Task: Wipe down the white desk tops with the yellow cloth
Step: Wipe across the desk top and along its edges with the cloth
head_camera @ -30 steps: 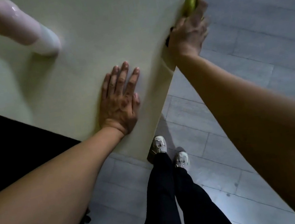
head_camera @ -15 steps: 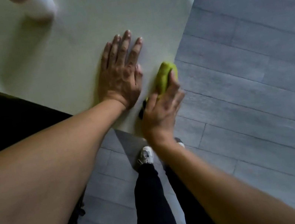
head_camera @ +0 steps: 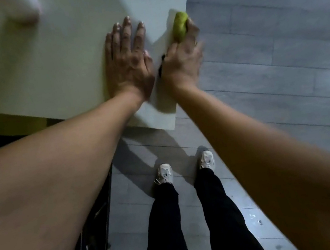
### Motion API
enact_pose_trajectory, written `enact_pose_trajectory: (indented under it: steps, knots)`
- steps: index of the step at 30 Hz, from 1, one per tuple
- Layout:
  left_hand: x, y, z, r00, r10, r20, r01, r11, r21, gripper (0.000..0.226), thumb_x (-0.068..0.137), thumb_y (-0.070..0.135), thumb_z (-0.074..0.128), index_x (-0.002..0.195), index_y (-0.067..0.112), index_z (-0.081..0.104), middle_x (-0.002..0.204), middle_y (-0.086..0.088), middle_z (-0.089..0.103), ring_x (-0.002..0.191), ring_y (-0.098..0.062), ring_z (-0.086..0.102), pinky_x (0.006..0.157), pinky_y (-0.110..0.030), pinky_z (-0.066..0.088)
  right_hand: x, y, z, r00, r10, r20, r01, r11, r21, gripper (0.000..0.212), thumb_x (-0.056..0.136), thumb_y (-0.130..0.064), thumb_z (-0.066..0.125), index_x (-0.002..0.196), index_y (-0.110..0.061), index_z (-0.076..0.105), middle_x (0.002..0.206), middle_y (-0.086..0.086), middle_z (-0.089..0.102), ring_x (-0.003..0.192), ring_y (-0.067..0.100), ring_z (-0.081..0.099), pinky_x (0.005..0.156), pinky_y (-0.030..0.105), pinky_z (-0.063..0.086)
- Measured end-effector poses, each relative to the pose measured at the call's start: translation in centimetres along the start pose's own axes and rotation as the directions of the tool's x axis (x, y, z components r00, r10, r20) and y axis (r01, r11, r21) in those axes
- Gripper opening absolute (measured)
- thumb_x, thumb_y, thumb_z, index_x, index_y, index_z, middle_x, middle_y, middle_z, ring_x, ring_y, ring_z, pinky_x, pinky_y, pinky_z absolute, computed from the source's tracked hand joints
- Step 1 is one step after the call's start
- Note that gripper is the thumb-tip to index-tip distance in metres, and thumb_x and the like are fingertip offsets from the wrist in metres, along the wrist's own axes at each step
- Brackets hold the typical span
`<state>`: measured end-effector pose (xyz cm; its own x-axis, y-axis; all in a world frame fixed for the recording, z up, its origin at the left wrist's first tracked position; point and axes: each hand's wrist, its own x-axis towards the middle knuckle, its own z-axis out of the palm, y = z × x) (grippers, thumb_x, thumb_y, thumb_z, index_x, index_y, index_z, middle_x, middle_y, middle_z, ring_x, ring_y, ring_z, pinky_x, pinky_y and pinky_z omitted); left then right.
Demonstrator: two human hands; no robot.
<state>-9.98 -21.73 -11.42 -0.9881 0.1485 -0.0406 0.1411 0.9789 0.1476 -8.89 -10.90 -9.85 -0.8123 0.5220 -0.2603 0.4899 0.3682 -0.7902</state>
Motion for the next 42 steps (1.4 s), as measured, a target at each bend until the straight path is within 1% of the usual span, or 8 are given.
enact_pose_trajectory:
  steps: [5, 13, 17, 21, 25, 29, 36, 42]
  knots:
    - [0.1, -0.1, 0.2, 1.0, -0.015, -0.012, 0.015, 1.0, -0.017, 0.067, 0.1, 0.035, 0.025, 0.167, 0.024, 0.021, 0.175, -0.007, 0.012, 0.162, -0.027, 0.011, 0.131, -0.041, 0.002, 0.3, 0.6, 0.6, 0.999, -0.027, -0.025, 0.027, 1.0, -0.015, 0.052, 0.102, -0.017, 0.039, 0.153, -0.029, 0.032, 0.12, 0.011, 0.04, 0.113, 0.035, 0.048, 0.096, 0.056, 0.046]
    - [-0.1, -0.2, 0.4, 0.999, 0.0, -0.036, 0.0, 1.0, -0.014, 0.066, 0.1, 0.03, 0.027, 0.166, 0.022, 0.024, 0.174, -0.008, 0.016, 0.161, -0.03, 0.015, 0.132, -0.043, 0.004, -15.9, 6.5, -0.5, 1.0, 0.0, -0.01, 0.0, 1.0, 0.01, 0.06, 0.101, -0.016, 0.046, 0.156, -0.03, 0.027, 0.124, 0.0, 0.039, 0.112, 0.024, 0.049, 0.096, 0.052, 0.047]
    - [-0.1, -0.2, 0.5, 0.998, 0.013, -0.059, -0.015, 1.0, -0.027, 0.067, 0.099, 0.028, 0.03, 0.165, 0.02, 0.029, 0.172, -0.01, 0.023, 0.159, -0.032, 0.02, 0.132, -0.044, 0.007, -14.6, 5.7, -0.1, 0.998, 0.056, -0.011, -0.056, 0.998, 0.013, 0.059, 0.102, -0.014, 0.047, 0.156, -0.029, 0.027, 0.122, -0.004, 0.033, 0.109, 0.012, 0.041, 0.09, 0.03, 0.039]
    - [-0.2, -0.2, 0.5, 0.997, 0.006, -0.074, -0.01, 0.999, -0.045, 0.067, 0.097, 0.029, 0.031, 0.163, 0.02, 0.033, 0.171, -0.011, 0.026, 0.159, -0.033, 0.023, 0.131, -0.047, 0.012, -13.7, 5.1, -0.7, 0.994, 0.104, 0.029, -0.103, 0.994, -0.044, 0.059, 0.102, -0.015, 0.048, 0.155, -0.029, 0.027, 0.127, 0.004, 0.04, 0.107, 0.015, 0.043, 0.08, 0.015, 0.025]
    - [0.0, -0.3, 0.5, 0.995, -0.004, -0.104, -0.003, 0.997, -0.072, 0.064, 0.099, 0.027, 0.034, 0.161, 0.018, 0.039, 0.169, -0.014, 0.031, 0.157, -0.036, 0.027, 0.13, -0.048, 0.016, -12.1, 4.4, -1.3, 0.983, 0.154, 0.096, -0.15, 0.988, -0.047, 0.058, 0.102, -0.018, 0.047, 0.154, -0.031, 0.026, 0.133, 0.007, 0.04, 0.118, 0.022, 0.046, 0.085, 0.029, 0.032]
    - [0.1, -0.3, 0.6, 0.991, -0.034, -0.13, 0.022, 0.995, -0.095, 0.061, 0.098, 0.027, 0.036, 0.158, 0.016, 0.045, 0.165, -0.019, 0.037, 0.152, -0.04, 0.035, 0.128, -0.049, 0.022, -7.1, 2.8, -1.7, 0.986, 0.077, 0.15, -0.078, 0.997, 0.001, 0.057, 0.101, -0.016, 0.045, 0.153, -0.029, 0.026, 0.137, 0.008, 0.037, 0.126, 0.027, 0.042, 0.101, 0.044, 0.038]
    - [0.1, -0.2, 0.1, 0.971, -0.196, -0.14, 0.185, 0.979, -0.085, 0.062, 0.097, 0.03, 0.037, 0.157, 0.018, 0.047, 0.162, -0.02, 0.04, 0.149, -0.039, 0.038, 0.125, -0.044, 0.02, 8.7, -3.2, -0.8, 0.975, 0.08, 0.206, -0.06, 0.993, -0.103, 0.047, 0.104, -0.023, 0.036, 0.15, -0.025, 0.024, 0.136, 0.016, 0.037, 0.128, 0.039, 0.042, 0.103, 0.047, 0.035]
    - [0.1, -0.4, -0.4, 0.937, -0.322, -0.136, 0.311, 0.945, -0.098, 0.06, 0.097, 0.029, 0.04, 0.156, 0.019, 0.047, 0.161, -0.018, 0.042, 0.146, -0.037, 0.039, 0.126, -0.047, 0.02, 12.0, -4.1, -3.4, 0.936, 0.041, 0.35, 0.075, 0.948, -0.31, 0.046, 0.104, -0.021, 0.035, 0.148, -0.028, 0.024, 0.136, 0.012, 0.039, 0.127, 0.036, 0.044, 0.096, 0.047, 0.039]
